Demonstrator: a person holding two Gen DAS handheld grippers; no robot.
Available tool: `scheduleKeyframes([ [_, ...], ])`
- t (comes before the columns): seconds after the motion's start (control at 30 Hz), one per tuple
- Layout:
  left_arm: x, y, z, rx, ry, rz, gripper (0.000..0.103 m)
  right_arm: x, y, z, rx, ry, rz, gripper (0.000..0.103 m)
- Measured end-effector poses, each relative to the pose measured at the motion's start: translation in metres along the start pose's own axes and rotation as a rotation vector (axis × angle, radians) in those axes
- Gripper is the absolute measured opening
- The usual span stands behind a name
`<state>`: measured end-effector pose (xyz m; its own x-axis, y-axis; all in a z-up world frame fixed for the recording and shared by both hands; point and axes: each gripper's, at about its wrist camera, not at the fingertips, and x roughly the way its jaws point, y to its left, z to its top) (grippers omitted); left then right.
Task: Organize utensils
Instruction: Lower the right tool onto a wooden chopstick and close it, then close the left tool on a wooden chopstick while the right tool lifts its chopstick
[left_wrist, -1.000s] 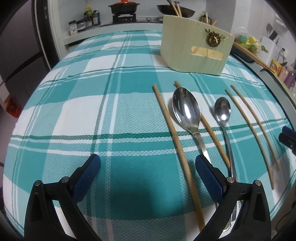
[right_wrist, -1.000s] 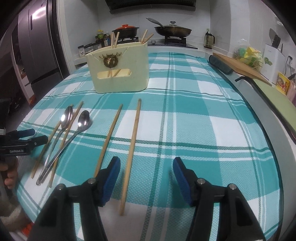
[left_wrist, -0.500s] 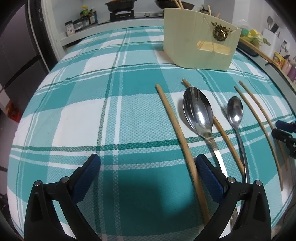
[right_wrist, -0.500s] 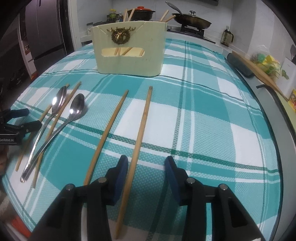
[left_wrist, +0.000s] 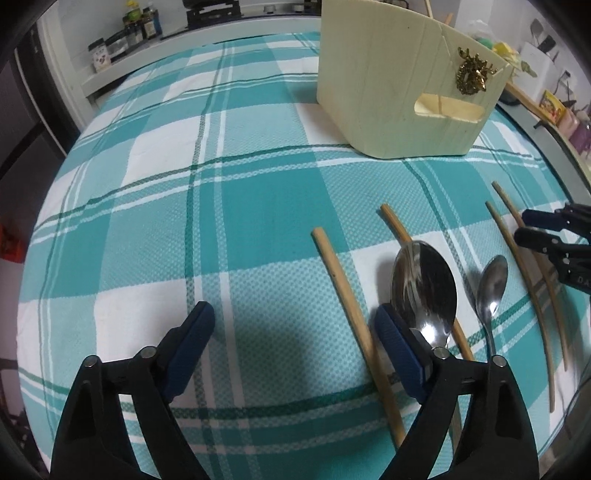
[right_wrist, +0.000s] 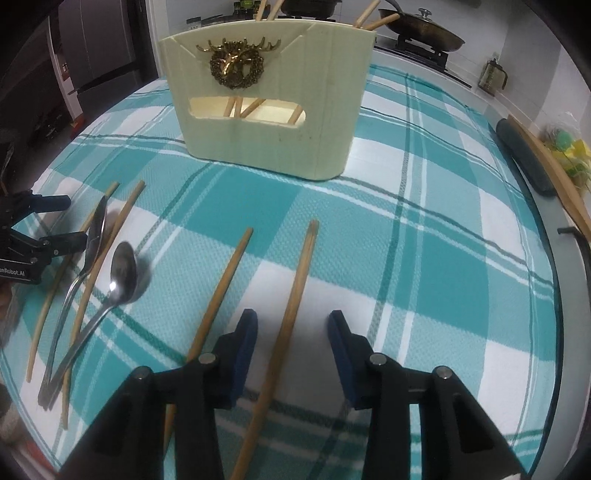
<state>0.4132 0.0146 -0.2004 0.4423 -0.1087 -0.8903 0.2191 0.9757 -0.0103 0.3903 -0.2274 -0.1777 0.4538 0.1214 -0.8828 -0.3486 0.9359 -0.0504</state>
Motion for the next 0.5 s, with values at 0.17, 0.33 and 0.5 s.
scheduleKeyframes([
  [0.17, 0.006, -0.005, 0.02, 0.018, 0.01, -0.016, 0.069, 0.019, 0.005, 0.035, 0.024, -0.001, 0.019, 0.022],
  [0.33, 0.005, -0.011, 0.026, 0.023, -0.001, -0.039, 0.019, 0.029, 0.008, 0.053, 0.042, -0.003, 0.001, 0.008],
  [0.5, -0.004, -0.002, 0.026, -0.033, -0.03, -0.096, 0.005, 0.02, -0.001, 0.052, 0.109, -0.062, 0.055, 0.007],
])
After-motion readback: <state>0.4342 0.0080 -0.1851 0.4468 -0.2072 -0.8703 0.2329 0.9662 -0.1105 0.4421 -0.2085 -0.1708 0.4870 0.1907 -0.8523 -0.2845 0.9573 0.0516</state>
